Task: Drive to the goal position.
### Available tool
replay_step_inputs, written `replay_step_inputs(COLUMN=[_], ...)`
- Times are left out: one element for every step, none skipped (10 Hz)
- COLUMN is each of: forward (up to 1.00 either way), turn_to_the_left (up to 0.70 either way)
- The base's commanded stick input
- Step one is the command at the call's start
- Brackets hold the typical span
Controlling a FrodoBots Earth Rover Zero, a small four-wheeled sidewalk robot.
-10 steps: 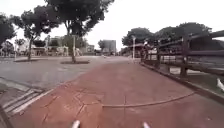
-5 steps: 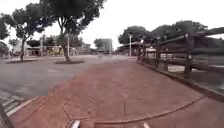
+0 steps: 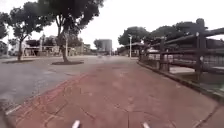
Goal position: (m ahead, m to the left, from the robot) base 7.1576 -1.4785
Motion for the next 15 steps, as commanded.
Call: replay_step_inputs(forward=[0.7,0.7,0.7,0.7,0.7,0.7,0.7,0.7,0.7,0.7,0.7,0.7,0.7,0.7,0.7], turn_to_the_left=[0.07,0.07,0.07,0.07,0.07,0.07,0.07,0.07,0.08,0.08,0.08,0.08,0.08,0.08,0.08])
